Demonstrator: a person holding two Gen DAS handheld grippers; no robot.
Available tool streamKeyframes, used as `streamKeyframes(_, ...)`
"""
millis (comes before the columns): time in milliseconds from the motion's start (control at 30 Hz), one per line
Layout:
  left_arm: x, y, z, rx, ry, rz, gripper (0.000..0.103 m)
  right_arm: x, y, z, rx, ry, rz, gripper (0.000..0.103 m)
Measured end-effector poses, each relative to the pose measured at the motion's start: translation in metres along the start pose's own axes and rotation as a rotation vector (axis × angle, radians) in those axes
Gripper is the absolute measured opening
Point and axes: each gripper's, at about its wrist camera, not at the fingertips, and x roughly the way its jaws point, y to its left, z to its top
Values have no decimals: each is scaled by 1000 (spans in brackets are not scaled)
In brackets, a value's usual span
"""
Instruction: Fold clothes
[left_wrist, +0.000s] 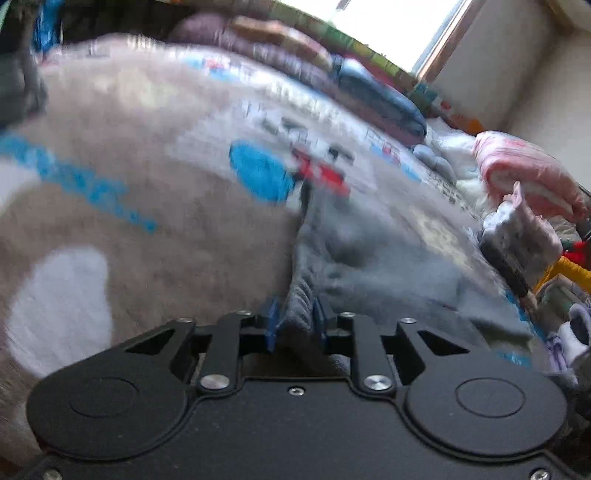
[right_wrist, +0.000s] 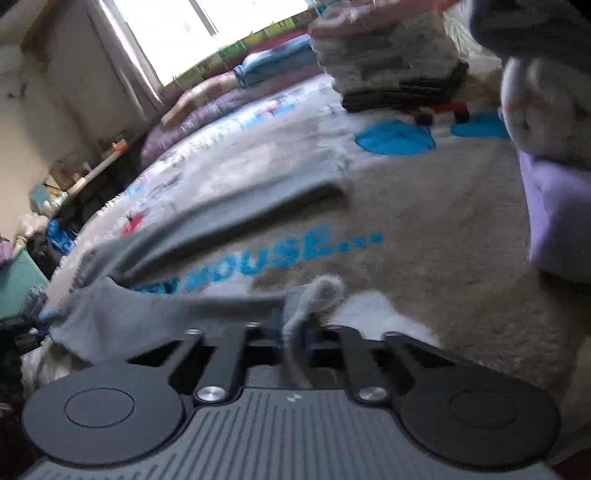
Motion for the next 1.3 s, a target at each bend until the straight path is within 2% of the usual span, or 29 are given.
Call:
streamKeyframes(100,-4,4,0,6,9,17,16,-30,-6,16,107,-151,32,11)
streamKeyframes(200,16,15,-11,8,105,83,18,-17,-13,16,103,-54,-44,11)
streamKeyframes(300,9,15,-3,28,102,95,35,5,-24,9,140,63,-111,17)
streamKeyframes(333,4,14,-1,41,72,116,42,0,-17,12,109,42,-127,25)
streamKeyframes(367,-1,12,2,58,31,142,42,-7,-12,14,86,4,-133,37)
streamKeyframes(433,-10,6,7,101,-43,137,42,-18,-4,14,44,-64,-137,56)
streamKeyframes(533,-15,-13,6,155,-99,56,42,-20,7,10,-40,-107,-109,56)
streamKeyframes(667,29,-34,-12,303,98,127,44,-5,43,1,-244,-83,-38,52)
streamKeyframes(700,40,-39,-16,340,150,146,44,1,47,1,-257,-58,-48,52)
streamKeyframes(767,41,-48,-18,409,128,162,45,12,53,2,-274,-13,-65,52)
streamKeyframes(867,27,-47,2,325,44,72,46,16,40,20,-127,-45,-15,56)
streamKeyframes(967,33,-41,23,266,18,73,47,22,24,42,-25,-66,-13,60)
streamKeyframes(1167,67,-24,54,194,31,105,51,65,-2,96,13,-37,-76,72)
streamKeyframes(1300,87,-15,64,139,77,80,52,101,-22,116,67,22,-113,78)
